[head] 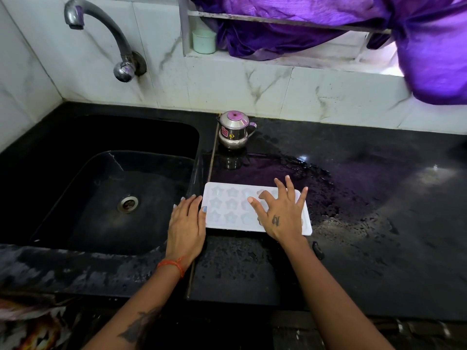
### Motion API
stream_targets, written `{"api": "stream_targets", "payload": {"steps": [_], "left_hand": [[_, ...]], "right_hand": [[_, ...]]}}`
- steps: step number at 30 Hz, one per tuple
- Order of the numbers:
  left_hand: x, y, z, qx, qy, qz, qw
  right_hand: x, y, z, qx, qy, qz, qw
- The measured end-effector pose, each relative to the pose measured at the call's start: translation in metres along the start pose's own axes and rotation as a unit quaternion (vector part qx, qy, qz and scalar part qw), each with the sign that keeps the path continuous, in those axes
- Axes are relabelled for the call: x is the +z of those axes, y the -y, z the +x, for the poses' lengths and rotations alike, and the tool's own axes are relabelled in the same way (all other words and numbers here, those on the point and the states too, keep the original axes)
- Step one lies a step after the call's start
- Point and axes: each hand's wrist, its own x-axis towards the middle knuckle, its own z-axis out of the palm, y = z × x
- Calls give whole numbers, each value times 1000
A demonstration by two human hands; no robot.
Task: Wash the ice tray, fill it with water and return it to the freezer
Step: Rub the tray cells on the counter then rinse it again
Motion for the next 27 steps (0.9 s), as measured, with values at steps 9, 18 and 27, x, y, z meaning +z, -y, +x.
{"api": "stream_targets", "payload": {"steps": [9,18,27], "left_hand": [[-1,-1,0,2,4,0,1000],[-1,-1,1,6,10,1,1000],[-2,-1,1,3,12,5,1000]], "right_hand": [[-1,3,0,21,14,-30,999],[-2,18,5,-17,-47,28,998],[6,31,9,-38,22,11,999]]}}
